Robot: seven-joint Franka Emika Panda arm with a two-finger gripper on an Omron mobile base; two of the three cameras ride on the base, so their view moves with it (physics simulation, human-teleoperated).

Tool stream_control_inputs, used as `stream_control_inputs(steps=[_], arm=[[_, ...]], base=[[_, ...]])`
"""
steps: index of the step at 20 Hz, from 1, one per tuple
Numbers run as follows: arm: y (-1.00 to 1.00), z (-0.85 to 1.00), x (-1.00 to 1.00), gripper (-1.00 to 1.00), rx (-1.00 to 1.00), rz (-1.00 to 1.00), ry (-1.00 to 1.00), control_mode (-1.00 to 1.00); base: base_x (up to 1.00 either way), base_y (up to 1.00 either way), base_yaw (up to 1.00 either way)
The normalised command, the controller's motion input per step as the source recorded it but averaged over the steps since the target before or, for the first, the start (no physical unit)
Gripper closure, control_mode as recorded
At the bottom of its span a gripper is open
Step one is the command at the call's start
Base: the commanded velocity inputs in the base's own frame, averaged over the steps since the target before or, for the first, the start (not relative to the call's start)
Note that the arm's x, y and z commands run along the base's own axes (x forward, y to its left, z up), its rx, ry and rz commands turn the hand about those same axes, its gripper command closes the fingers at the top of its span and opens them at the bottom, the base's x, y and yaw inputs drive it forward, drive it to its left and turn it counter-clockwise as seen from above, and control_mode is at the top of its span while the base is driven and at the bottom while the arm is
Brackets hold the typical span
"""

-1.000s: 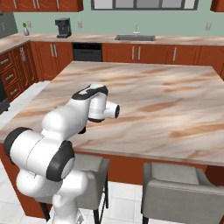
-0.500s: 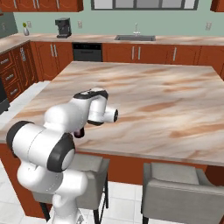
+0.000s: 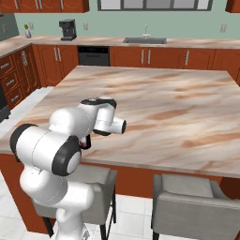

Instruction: Get the candle and the wine from the cabinet and move them to the dining counter.

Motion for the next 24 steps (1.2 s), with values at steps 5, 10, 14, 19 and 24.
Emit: stream_control_inputs(steps=[5,10,14,19,24], arm=[[0.00,0.00,0.14,1.00,0.00,0.00,0.00,-1.00],[0.00,0.00,0.28,1.00,0.00,0.00,0.00,-1.00],[0.00,0.00,0.33,1.00,0.00,0.00,0.00,-1.00],[0.00,0.00,0.30,1.00,0.00,0.00,0.00,-1.00],[0.00,-0.05,0.28,1.00,0.00,0.00,0.00,-1.00]], base=[[0.00,0.00,0.00],[0.00,0.00,0.00],[0.00,0.00,0.00],[0.00,0.00,0.00],[0.00,0.00,0.00]])
